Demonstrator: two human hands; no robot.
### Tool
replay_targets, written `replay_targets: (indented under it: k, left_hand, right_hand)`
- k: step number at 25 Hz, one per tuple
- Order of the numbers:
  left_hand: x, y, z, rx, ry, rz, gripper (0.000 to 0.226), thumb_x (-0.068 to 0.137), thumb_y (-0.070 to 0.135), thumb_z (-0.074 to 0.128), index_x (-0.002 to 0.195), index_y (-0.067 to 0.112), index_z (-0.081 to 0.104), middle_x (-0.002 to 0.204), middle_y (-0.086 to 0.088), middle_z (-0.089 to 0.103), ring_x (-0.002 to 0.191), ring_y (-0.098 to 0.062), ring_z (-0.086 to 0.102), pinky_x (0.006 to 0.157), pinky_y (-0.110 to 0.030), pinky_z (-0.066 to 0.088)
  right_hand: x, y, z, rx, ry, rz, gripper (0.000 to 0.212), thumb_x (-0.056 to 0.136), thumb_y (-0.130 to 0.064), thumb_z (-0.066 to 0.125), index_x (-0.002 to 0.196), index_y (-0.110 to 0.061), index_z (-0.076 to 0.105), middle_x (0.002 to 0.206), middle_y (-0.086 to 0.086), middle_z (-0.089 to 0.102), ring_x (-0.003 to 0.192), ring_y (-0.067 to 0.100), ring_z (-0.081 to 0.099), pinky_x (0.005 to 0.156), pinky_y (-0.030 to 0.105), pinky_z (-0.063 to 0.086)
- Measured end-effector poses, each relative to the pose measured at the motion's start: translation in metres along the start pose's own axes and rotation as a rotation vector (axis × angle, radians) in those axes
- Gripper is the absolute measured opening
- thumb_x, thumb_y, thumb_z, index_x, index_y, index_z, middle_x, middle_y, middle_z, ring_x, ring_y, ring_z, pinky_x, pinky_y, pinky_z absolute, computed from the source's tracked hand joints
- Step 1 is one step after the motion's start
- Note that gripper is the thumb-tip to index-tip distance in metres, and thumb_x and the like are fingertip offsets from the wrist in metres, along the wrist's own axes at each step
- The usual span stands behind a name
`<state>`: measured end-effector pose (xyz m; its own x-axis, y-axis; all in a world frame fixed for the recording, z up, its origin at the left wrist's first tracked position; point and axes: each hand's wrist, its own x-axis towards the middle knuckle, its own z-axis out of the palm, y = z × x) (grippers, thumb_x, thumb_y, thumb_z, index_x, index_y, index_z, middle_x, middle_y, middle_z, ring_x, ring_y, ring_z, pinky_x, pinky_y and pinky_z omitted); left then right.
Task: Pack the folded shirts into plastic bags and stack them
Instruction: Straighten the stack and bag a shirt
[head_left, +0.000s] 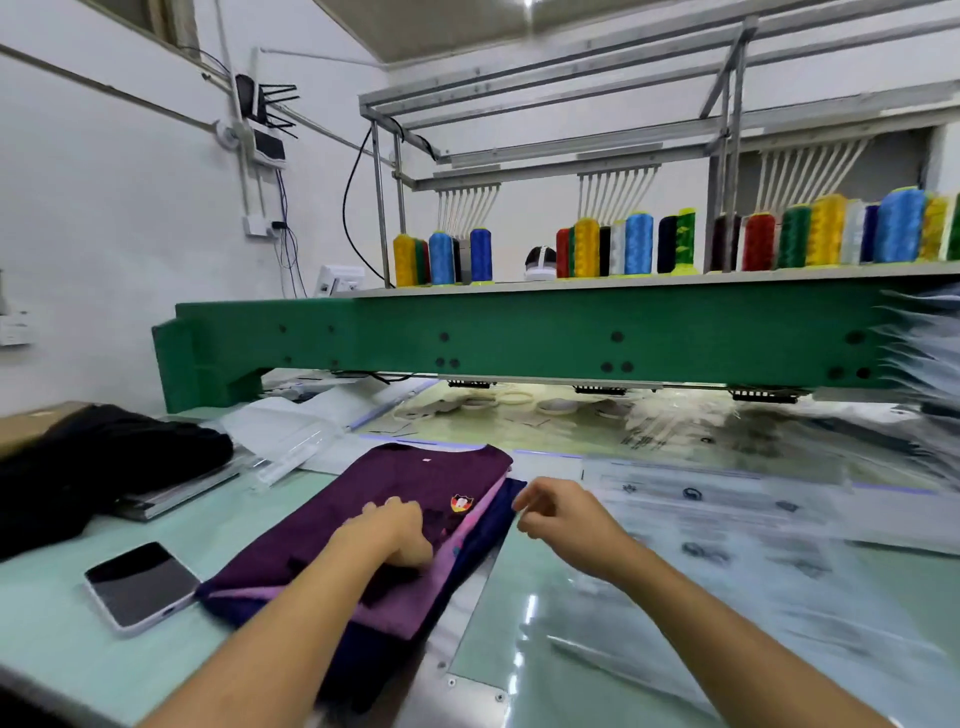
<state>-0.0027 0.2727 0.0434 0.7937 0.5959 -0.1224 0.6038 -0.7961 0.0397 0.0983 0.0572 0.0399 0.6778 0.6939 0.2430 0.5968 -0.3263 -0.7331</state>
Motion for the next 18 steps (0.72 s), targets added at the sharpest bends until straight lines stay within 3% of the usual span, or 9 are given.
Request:
replay_targets:
  k: [4,6,8,10,12,13,15,17,18]
  left_hand:
    - [-0.003,-0.036,0.002,0.122,0.208,0.039,0.033,0.089,0.020,0.058,0.121,0.014,0.051,0.128,-0.010,0.054,0.114,-0.033,0.058,0.078,-0.037,0.041]
    - [0.001,-0.050,-0.001,-0.024,0.305,0.011,0.023,0.089,0.012,0.053,0.112,0.013,0.053,0.120,-0.012,0.057,0.107,-0.034,0.060,0.076,-0.038,0.044]
    - [0.005,-0.062,-0.007,-0.233,0.390,0.012,0.019,0.085,0.008,0.050,0.102,0.012,0.058,0.109,-0.012,0.063,0.099,-0.035,0.062,0.074,-0.038,0.049]
    - [0.002,-0.064,-0.015,-0.349,0.441,0.083,0.014,0.081,0.008,0.051,0.087,0.015,0.061,0.092,-0.010,0.066,0.089,-0.034,0.063,0.065,-0.035,0.045]
    - [-0.004,-0.056,-0.018,-0.431,0.354,0.245,0.010,0.076,0.015,0.054,0.069,0.021,0.058,0.071,0.000,0.064,0.076,-0.027,0.061,0.058,-0.031,0.038]
    - [-0.008,-0.049,-0.019,-0.478,0.264,0.314,0.011,0.076,0.024,0.057,0.065,0.023,0.058,0.063,0.005,0.062,0.069,-0.021,0.061,0.056,-0.030,0.038]
    - [-0.010,-0.044,-0.017,-0.600,0.092,0.339,0.024,0.076,0.050,0.058,0.071,0.028,0.067,0.067,0.010,0.068,0.066,-0.012,0.064,0.063,-0.029,0.049]
    - [-0.002,-0.055,-0.015,-0.575,0.165,0.151,0.045,0.081,0.064,0.053,0.092,0.024,0.071,0.095,0.005,0.074,0.090,-0.017,0.068,0.085,-0.036,0.055]
    - [0.005,-0.068,-0.014,-0.408,0.267,-0.030,0.052,0.085,0.065,0.051,0.108,0.021,0.068,0.114,-0.002,0.070,0.106,-0.023,0.064,0.093,-0.039,0.052]
  right_hand:
    - [0.029,-0.030,0.068,0.353,-0.077,0.087,0.025,0.087,-0.002,0.057,0.110,-0.008,0.065,0.094,0.010,0.071,0.076,0.016,0.067,0.086,0.037,0.058]
    - [0.043,-0.039,0.094,0.473,-0.074,0.169,0.032,0.089,-0.004,0.055,0.121,-0.005,0.057,0.093,0.010,0.065,0.075,0.022,0.065,0.083,0.037,0.059]
    - [0.054,-0.047,0.109,0.610,-0.077,0.283,0.039,0.091,-0.018,0.061,0.127,-0.010,0.048,0.094,0.010,0.061,0.076,0.024,0.063,0.079,0.038,0.058]
    - [0.064,-0.052,0.118,0.752,-0.101,0.394,0.049,0.091,-0.044,0.065,0.129,-0.022,0.042,0.107,0.011,0.062,0.088,0.027,0.070,0.079,0.042,0.062]
    - [0.075,-0.056,0.123,0.926,-0.100,0.465,0.064,0.083,-0.060,0.067,0.132,-0.024,0.045,0.118,0.014,0.066,0.095,0.033,0.072,0.075,0.047,0.062]
    - [0.079,-0.056,0.126,0.983,-0.079,0.491,0.068,0.081,-0.056,0.071,0.133,-0.020,0.047,0.120,0.014,0.067,0.095,0.033,0.072,0.072,0.045,0.061]
    - [0.086,-0.054,0.129,0.976,0.031,0.496,0.058,0.080,-0.022,0.067,0.133,-0.006,0.049,0.112,0.019,0.068,0.088,0.032,0.070,0.066,0.038,0.057]
    - [0.087,-0.049,0.127,0.875,0.165,0.485,0.049,0.080,0.006,0.045,0.126,-0.003,0.054,0.103,0.019,0.068,0.082,0.031,0.065,0.063,0.032,0.052]
    - [0.087,-0.045,0.125,0.843,0.208,0.481,0.051,0.079,0.011,0.039,0.124,-0.005,0.055,0.101,0.015,0.067,0.082,0.028,0.063,0.063,0.030,0.050]
